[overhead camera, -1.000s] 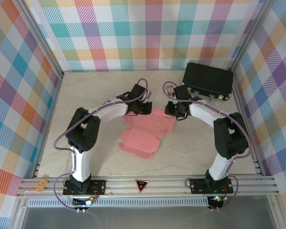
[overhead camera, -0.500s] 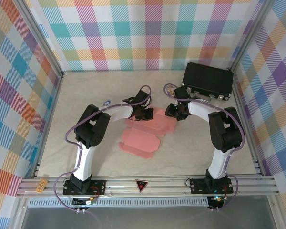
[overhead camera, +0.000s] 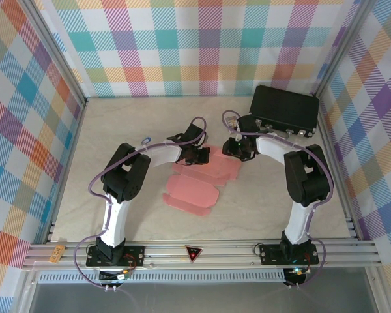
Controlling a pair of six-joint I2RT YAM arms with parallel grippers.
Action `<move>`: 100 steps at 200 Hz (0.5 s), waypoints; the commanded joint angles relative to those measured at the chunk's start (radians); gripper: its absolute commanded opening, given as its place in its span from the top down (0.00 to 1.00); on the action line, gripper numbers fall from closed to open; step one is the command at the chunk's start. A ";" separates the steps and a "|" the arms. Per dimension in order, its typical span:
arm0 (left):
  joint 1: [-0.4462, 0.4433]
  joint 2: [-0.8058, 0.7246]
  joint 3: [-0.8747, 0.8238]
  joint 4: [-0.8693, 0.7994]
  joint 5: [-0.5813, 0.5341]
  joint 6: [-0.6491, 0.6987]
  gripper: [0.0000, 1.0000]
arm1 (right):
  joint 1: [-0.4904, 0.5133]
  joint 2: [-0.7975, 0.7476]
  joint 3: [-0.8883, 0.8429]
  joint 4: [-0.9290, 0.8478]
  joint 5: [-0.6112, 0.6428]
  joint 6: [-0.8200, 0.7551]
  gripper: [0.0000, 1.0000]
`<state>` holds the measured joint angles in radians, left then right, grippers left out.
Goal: Fold the paper box
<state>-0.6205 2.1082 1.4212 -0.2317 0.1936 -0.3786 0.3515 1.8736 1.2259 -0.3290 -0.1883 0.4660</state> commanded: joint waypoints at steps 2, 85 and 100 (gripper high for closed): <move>-0.006 0.036 -0.028 -0.055 -0.002 -0.005 1.00 | -0.006 -0.006 0.013 0.053 -0.094 -0.035 0.63; -0.006 0.038 -0.004 -0.076 0.020 0.003 1.00 | -0.006 0.060 0.065 0.081 -0.200 -0.031 0.67; -0.005 0.021 0.013 -0.094 0.014 0.005 1.00 | -0.006 0.029 0.051 0.081 -0.182 -0.030 0.67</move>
<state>-0.6201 2.1086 1.4239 -0.2344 0.2008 -0.3782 0.3515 1.9400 1.2705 -0.2714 -0.3477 0.4366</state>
